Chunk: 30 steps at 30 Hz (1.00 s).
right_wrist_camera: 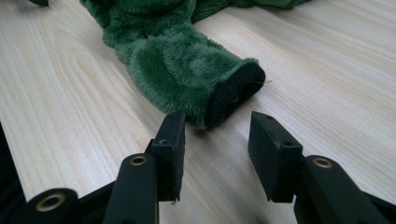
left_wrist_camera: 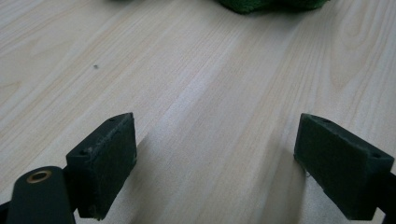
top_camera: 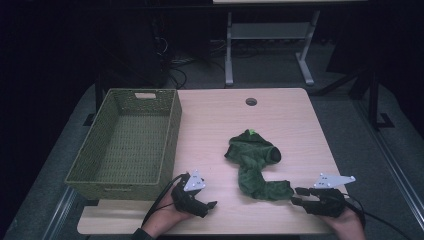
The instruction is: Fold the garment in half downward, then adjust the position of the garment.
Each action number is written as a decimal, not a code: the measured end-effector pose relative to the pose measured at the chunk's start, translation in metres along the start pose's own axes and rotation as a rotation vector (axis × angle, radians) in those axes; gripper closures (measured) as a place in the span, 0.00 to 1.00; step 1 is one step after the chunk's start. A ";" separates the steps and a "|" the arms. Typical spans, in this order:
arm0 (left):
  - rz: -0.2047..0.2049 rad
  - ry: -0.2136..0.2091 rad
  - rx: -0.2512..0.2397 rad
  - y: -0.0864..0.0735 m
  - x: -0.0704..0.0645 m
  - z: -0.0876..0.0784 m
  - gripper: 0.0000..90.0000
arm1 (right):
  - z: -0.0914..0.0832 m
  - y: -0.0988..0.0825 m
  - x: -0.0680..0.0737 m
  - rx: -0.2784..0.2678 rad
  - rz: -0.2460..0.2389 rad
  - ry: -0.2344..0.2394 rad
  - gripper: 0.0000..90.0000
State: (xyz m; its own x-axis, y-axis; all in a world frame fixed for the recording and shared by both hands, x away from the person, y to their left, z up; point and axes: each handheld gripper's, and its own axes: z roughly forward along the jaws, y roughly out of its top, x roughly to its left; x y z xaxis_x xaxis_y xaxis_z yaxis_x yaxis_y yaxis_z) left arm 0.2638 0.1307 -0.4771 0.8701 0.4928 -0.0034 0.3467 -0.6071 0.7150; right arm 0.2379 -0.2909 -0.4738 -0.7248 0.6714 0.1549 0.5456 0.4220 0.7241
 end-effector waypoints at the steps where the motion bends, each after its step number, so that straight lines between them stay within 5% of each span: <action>1: 0.000 0.000 0.000 0.000 0.000 0.000 0.14 | 0.000 0.000 0.000 0.000 0.000 0.000 0.63; 8: -0.001 -0.001 -0.001 0.000 0.000 0.000 0.14 | 0.003 0.001 0.001 0.005 -0.002 0.016 0.68; 14: 0.000 -0.001 -0.001 0.000 0.000 0.000 0.14 | 0.002 0.005 0.003 0.007 -0.003 0.044 0.90; 30: 0.000 -0.001 -0.001 0.000 0.000 0.000 0.14 | -0.006 0.018 0.003 -0.056 -0.025 0.059 0.94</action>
State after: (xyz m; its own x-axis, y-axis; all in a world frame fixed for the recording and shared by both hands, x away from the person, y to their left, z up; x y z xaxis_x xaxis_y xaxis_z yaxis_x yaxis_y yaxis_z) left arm 0.2639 0.1305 -0.4772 0.8703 0.4924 -0.0038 0.3463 -0.6066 0.7156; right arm 0.2425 -0.2851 -0.4564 -0.7621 0.6235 0.1744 0.5039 0.4021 0.7644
